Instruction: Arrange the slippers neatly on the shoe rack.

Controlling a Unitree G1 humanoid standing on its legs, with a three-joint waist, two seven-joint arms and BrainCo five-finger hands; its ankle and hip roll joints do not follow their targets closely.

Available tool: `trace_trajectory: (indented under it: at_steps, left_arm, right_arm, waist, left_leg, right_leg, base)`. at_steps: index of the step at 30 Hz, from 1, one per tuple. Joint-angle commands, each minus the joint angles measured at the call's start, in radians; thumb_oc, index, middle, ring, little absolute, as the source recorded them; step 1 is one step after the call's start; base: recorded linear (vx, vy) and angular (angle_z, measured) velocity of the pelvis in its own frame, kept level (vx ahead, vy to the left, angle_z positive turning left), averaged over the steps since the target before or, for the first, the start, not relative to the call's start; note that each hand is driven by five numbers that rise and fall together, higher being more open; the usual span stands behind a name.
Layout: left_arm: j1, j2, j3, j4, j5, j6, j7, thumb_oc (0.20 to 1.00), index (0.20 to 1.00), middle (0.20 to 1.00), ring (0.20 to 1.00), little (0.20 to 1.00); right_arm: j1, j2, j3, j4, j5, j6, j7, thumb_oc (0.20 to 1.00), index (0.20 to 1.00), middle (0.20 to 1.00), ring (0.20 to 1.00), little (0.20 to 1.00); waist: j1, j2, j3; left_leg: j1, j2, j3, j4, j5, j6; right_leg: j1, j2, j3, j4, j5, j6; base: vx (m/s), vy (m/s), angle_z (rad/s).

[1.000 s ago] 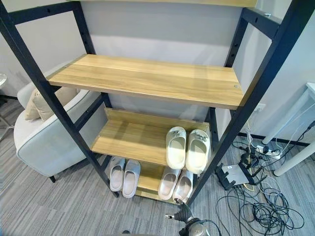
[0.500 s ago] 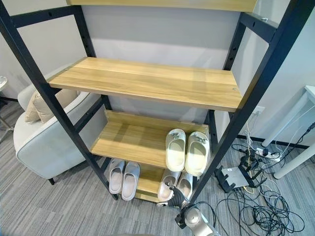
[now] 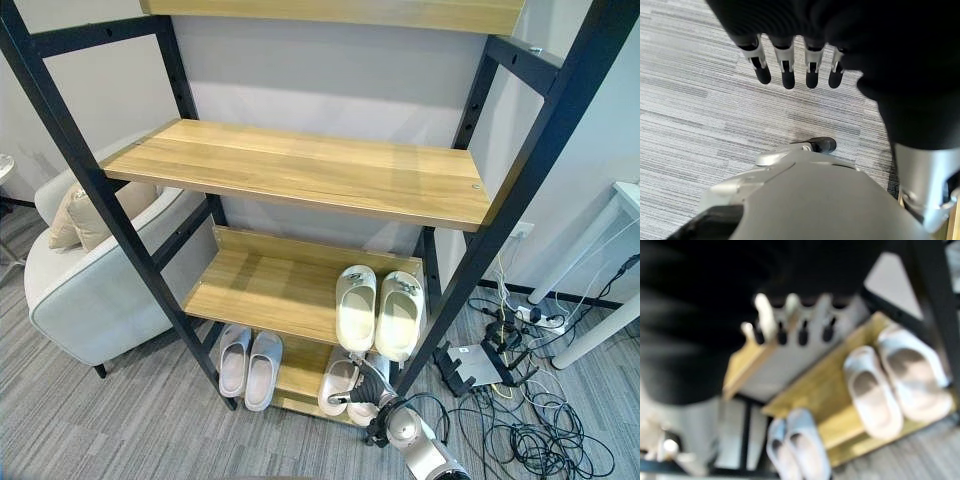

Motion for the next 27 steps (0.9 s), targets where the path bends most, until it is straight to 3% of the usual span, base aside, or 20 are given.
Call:
trace_trajectory:
  at_steps: [1,10,27]
  left_arm:
    - [-0.031,-0.032,0.005,0.119,-0.011,0.014,0.014,1.000,1.000,1.000,1.000,1.000]
    - [-0.025,-0.022,0.012,0.118,-0.009,0.012,0.018,1.000,1.000,1.000,1.000,1.000]
    - [-0.020,-0.016,0.013,0.130,-0.008,0.013,0.013,1.000,1.000,1.000,1.000,1.000]
  right_arm:
    - [-0.063,0.021,-0.077,-0.018,-0.017,-0.030,-0.038,1.000,1.000,1.000,1.000,1.000]
    - [-0.112,0.046,-0.103,0.052,-0.009,-0.049,-0.074,1.000,1.000,1.000,1.000,1.000]
    - [-0.086,0.107,-0.043,0.087,-0.031,-0.036,-0.033,1.000,1.000,1.000,1.000,1.000]
  waist:
    - [0.041,0.000,0.019]
    - [0.052,-0.005,0.011]
    - [0.064,-0.016,0.003]
  left_leg:
    - [0.069,-0.021,0.017,0.010,-0.085,0.044]
    - [0.060,-0.025,0.010,0.010,-0.082,0.044]
    - [0.059,-0.026,-0.001,0.010,-0.081,0.043]
  right_leg:
    - [-0.062,-0.020,0.011,0.003,0.051,0.033]
    - [-0.065,-0.020,0.004,0.003,0.053,0.031]
    - [-0.061,-0.019,-0.003,0.003,0.048,0.034]
  base:
    - [0.00,0.000,0.00]
    - [0.00,0.000,0.00]
    - [0.00,0.001,0.01]
